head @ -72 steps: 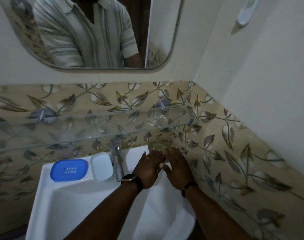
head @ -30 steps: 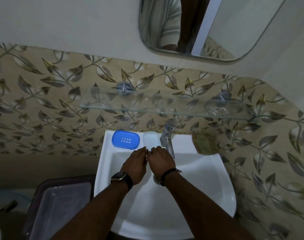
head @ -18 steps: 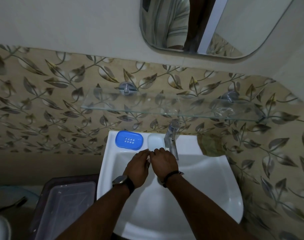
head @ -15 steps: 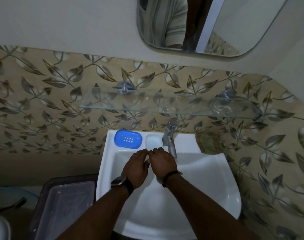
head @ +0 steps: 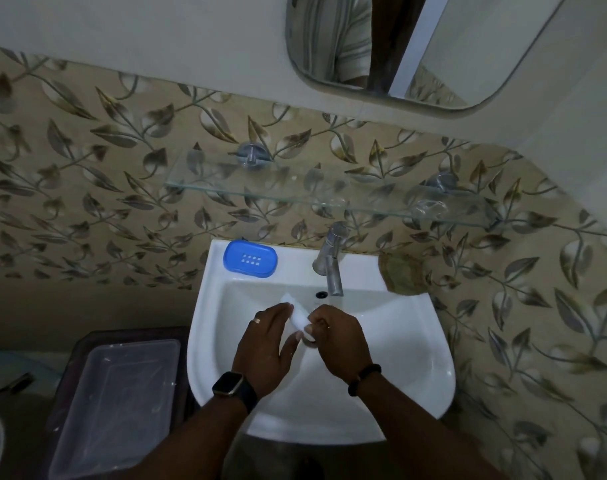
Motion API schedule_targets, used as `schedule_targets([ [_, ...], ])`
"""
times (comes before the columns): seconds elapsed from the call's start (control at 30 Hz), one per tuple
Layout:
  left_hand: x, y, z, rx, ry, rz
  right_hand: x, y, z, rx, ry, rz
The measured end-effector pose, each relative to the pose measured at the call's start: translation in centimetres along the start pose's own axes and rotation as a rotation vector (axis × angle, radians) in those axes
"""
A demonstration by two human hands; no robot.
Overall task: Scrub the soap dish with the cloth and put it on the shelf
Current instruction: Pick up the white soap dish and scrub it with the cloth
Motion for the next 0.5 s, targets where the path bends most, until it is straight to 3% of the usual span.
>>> schedule_targets([
  [0.2, -0.5, -0.8, 2.5, 0.038, 0.16, 0.046, 1.5, -1.6, 1.2, -0.438, 0.412, -0.015],
  [0.5, -2.6, -1.5, 6.8, 0.075, 0.349, 0.083, 3.1, -2.8, 1.3, -1.036, 0.694, 0.068],
])
Point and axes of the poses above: each hand's wrist, its own x-axis away from the middle knuckle, its own y-axis out of the palm, z = x × y, the point moved 5 cm from there along -x, towards the middle knuckle, and after that the axes turned 10 degrees about z, right-handed, at the moved point
